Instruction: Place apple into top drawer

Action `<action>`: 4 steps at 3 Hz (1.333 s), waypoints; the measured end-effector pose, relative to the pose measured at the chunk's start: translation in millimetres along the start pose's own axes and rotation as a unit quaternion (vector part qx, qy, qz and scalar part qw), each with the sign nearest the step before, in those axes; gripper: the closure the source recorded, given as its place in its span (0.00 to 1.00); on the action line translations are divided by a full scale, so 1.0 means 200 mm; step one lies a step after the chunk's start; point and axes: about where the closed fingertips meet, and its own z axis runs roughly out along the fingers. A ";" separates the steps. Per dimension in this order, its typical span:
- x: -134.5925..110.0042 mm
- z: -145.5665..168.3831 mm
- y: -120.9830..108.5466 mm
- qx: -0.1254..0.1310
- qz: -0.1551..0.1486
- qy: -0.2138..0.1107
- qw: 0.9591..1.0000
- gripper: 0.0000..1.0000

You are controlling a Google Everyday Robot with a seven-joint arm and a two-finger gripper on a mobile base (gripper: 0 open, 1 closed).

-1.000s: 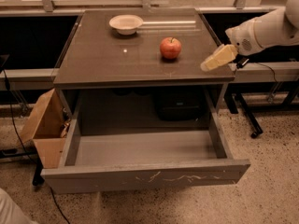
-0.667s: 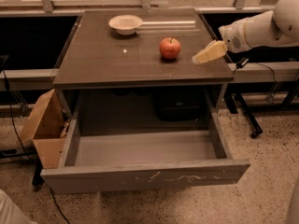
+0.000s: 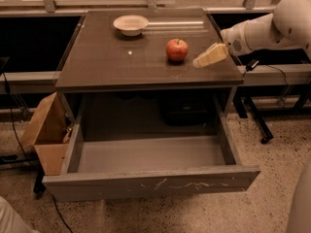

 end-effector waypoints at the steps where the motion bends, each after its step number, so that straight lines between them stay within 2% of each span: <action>1: -0.04 0.16 0.02 -0.021 0.008 -0.013 1.000 0.00; 2: -0.08 0.29 0.03 -0.037 0.012 -0.023 0.999 0.00; 4: -0.17 0.45 0.07 -0.047 0.030 -0.051 0.997 0.00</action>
Offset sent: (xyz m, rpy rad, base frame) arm 0.0529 0.0672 -0.0250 0.1077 0.0273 0.0781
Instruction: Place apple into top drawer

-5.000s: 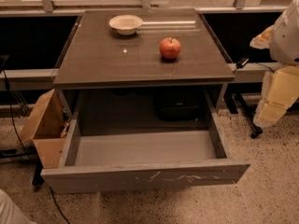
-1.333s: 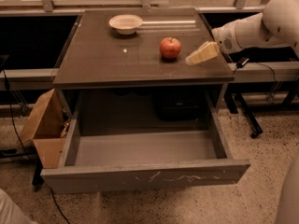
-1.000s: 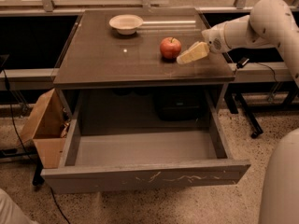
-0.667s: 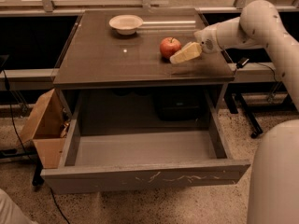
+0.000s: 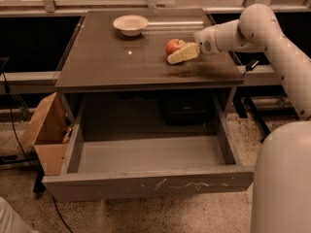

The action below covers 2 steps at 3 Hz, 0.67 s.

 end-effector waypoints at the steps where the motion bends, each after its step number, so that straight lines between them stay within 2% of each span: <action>1: 0.00 0.06 0.01 -0.002 0.015 -0.006 1.000 0.18; 2: 0.00 0.12 0.03 -0.006 0.027 -0.014 1.000 0.43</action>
Offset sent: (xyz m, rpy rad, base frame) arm 0.0097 0.0237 -0.0140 0.0834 0.0320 -0.0273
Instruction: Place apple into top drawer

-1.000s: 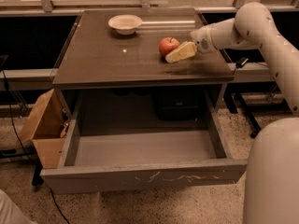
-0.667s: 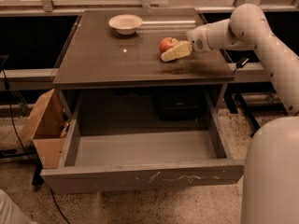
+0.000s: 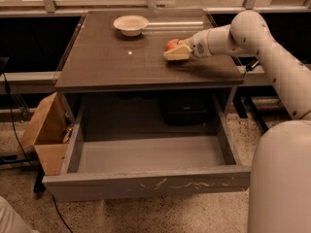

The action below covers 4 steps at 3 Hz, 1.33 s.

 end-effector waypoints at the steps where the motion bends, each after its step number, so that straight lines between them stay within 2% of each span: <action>1: -0.03 0.01 0.03 -0.004 -0.001 -0.012 1.000 0.66; 2: -0.06 -0.13 0.08 0.012 -0.014 -0.020 1.000 0.88; 3: -0.03 -0.44 0.21 0.041 -0.032 0.003 0.999 1.00; 4: -0.03 -0.44 0.21 0.041 -0.032 0.003 0.999 1.00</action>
Offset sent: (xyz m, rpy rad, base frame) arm -0.0656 -0.0315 0.0514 -0.0162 -0.1028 -0.0419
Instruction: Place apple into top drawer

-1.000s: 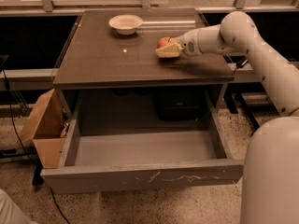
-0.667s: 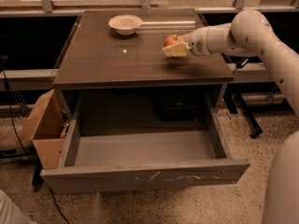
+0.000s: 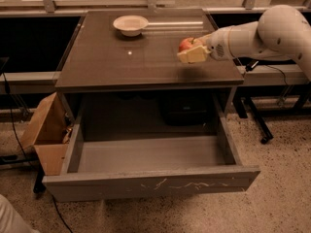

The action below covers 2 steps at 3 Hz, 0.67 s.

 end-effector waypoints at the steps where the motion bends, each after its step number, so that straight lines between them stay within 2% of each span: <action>1: 0.03 0.00 0.03 -0.010 -0.013 0.003 1.000 1.00; 2: 0.07 -0.11 0.14 -0.014 -0.044 0.002 0.999 1.00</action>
Offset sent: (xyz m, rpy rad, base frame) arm -0.1074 -0.0183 -0.0341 -0.1138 -0.0528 0.1170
